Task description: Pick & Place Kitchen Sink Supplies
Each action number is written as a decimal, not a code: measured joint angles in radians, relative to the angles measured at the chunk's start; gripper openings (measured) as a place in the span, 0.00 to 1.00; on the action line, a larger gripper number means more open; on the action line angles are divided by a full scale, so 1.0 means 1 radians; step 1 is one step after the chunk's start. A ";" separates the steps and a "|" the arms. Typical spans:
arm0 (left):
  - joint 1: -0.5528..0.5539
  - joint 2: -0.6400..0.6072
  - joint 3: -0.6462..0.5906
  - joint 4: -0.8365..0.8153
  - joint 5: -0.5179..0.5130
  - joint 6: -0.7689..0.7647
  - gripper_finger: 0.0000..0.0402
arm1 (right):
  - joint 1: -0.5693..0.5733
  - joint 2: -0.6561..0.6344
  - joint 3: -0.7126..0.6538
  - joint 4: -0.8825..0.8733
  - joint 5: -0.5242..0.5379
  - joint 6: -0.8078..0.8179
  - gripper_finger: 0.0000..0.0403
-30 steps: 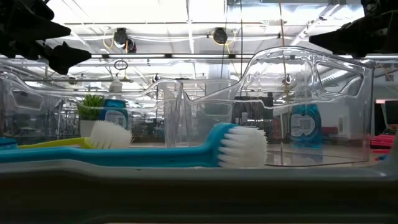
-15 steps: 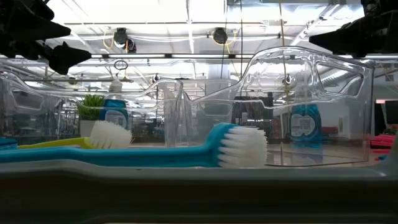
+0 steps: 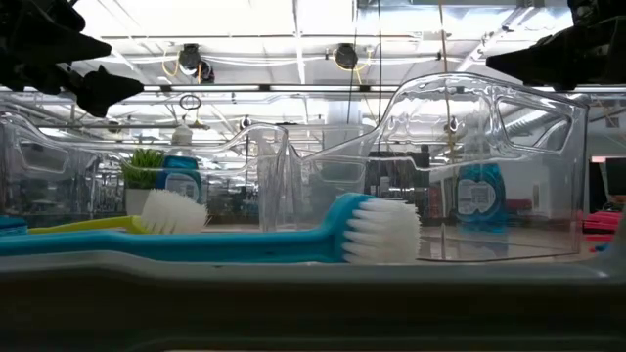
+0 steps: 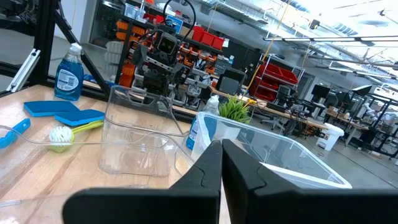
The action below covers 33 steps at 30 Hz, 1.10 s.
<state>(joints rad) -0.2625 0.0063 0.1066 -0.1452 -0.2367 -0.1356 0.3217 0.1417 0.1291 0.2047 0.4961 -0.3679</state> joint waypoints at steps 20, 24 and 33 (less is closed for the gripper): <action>0.000 0.000 0.000 0.000 0.000 0.000 0.90 | -0.001 0.000 0.000 0.008 0.032 0.496 0.00; 0.000 0.000 0.000 0.000 0.000 0.000 0.90 | -0.001 0.000 0.000 0.008 0.027 0.543 0.00; 0.000 0.000 0.000 0.000 0.000 0.000 0.90 | -0.001 0.000 0.000 0.059 0.163 0.338 0.10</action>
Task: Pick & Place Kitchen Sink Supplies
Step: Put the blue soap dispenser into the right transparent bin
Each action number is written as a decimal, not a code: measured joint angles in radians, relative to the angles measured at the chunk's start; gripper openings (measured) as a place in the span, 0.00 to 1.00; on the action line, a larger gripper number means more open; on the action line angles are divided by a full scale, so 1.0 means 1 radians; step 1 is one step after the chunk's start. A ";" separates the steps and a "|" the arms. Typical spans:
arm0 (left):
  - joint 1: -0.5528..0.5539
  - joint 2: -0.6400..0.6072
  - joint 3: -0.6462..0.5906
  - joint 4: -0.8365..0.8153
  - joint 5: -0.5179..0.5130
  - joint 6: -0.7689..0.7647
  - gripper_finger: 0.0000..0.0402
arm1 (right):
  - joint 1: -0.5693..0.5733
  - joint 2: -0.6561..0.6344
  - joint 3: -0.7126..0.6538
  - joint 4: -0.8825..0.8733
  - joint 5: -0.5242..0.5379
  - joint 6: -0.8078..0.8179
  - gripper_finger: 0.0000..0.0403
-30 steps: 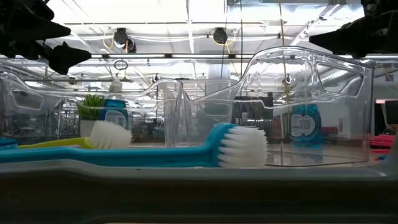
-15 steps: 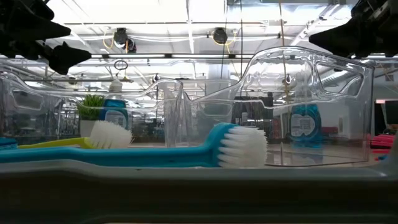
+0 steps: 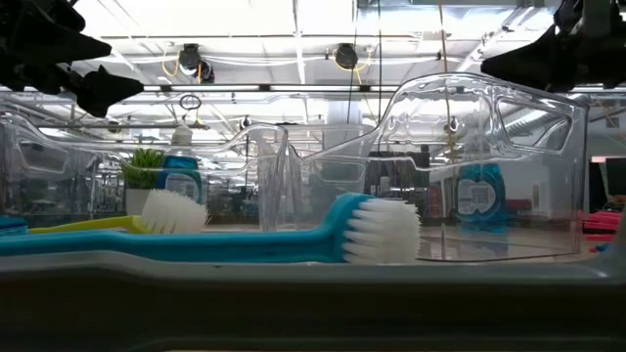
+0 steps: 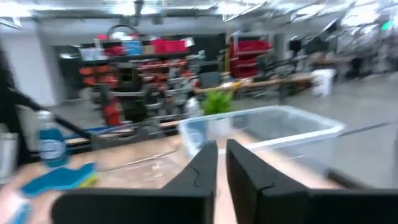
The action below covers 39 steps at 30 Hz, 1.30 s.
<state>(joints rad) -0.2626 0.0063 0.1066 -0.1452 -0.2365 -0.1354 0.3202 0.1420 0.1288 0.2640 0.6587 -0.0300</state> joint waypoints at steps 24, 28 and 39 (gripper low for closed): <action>0.000 0.000 0.000 0.000 0.000 0.000 0.90 | 0.014 0.679 0.919 0.242 0.911 -0.809 0.83; 0.000 0.000 0.000 0.000 0.000 0.000 0.90 | 0.043 0.730 0.925 0.315 0.908 -0.800 0.81; 0.000 0.000 0.000 0.000 0.000 0.000 0.90 | 0.065 0.891 0.788 0.124 0.476 -0.383 0.81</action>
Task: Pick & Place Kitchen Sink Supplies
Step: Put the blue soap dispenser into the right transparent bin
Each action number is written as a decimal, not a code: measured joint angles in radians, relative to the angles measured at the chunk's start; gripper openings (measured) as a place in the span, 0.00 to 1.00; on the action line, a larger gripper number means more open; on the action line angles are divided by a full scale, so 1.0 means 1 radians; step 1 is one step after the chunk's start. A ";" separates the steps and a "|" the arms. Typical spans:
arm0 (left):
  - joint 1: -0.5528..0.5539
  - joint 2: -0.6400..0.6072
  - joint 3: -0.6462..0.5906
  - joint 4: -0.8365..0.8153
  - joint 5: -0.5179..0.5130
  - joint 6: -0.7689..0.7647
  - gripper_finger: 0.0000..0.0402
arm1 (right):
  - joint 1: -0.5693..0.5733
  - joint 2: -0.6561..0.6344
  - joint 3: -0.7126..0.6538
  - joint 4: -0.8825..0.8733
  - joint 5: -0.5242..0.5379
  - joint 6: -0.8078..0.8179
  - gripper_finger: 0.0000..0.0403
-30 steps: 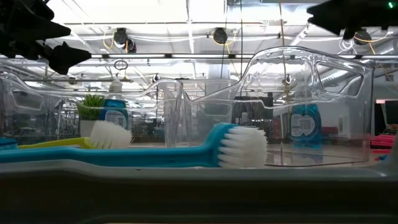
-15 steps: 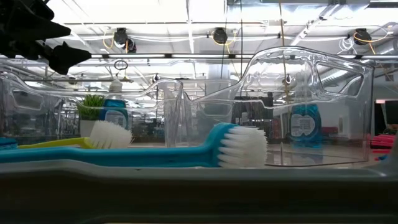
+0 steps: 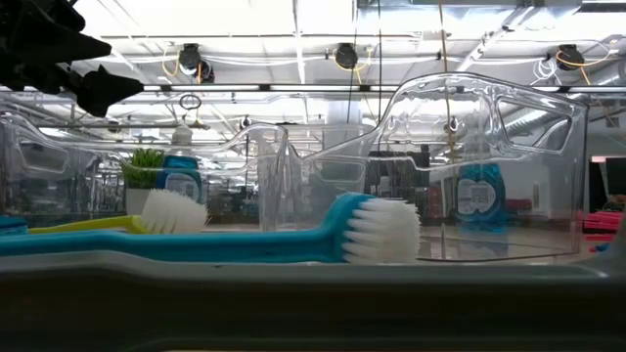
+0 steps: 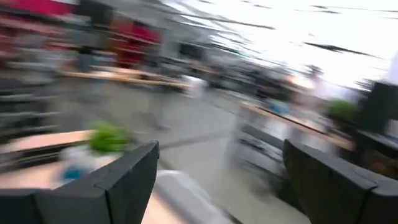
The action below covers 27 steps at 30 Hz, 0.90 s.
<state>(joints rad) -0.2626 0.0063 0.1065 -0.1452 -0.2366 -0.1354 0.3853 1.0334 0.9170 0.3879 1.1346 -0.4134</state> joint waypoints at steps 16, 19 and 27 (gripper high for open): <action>0.000 0.000 0.000 0.000 0.000 0.000 0.90 | -0.833 0.329 0.720 -1.679 -0.826 0.616 0.81; 0.000 0.000 0.000 0.000 0.000 0.000 0.90 | -0.952 0.328 0.662 -1.690 -0.906 0.613 0.81; 0.000 0.000 0.000 0.000 0.000 0.000 0.90 | -1.040 0.278 0.440 -1.631 -0.955 0.600 0.81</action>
<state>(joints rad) -0.2626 0.0063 0.1066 -0.1452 -0.2363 -0.1356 -0.6544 1.3112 1.3567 -1.2436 0.1792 0.1864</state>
